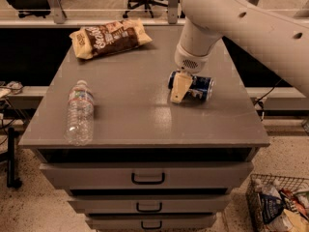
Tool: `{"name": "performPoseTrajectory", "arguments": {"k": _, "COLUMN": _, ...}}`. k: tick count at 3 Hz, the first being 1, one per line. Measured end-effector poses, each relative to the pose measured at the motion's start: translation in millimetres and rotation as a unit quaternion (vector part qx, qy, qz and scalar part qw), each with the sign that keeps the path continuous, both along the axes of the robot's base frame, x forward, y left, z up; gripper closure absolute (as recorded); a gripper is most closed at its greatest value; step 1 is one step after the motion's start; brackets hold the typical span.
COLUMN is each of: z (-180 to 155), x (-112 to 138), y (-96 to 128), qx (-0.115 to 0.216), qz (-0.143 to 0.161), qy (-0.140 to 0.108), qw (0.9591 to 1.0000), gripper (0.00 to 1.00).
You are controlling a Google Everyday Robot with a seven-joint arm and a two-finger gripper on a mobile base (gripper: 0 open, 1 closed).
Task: Place pepsi can upright
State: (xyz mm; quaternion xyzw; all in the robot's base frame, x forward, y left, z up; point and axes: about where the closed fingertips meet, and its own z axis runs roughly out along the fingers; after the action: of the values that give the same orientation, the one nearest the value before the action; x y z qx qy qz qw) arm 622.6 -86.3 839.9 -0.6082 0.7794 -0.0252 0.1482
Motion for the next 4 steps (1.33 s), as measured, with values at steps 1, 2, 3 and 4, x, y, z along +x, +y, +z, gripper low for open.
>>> {"name": "performPoseTrajectory", "arguments": {"k": 1, "z": 6, "x": 0, "y": 5, "qx": 0.009, "qz": 0.006, "qy": -0.004, "qw": 0.9999, "gripper": 0.64}}
{"name": "performPoseTrajectory", "arguments": {"k": 2, "z": 23, "x": -3, "y": 13, "qx": 0.030, "qz": 0.021, "qy": -0.018, "qw": 0.9992, "gripper": 0.88}}
{"name": "performPoseTrajectory", "arguments": {"k": 3, "z": 46, "x": -5, "y": 20, "qx": 0.080, "qz": 0.041, "qy": -0.029, "qw": 0.9955, "gripper": 1.00}}
{"name": "performPoseTrajectory", "arguments": {"k": 4, "z": 76, "x": -10, "y": 29, "qx": 0.156, "qz": 0.064, "qy": -0.037, "qw": 0.9850, "gripper": 1.00}}
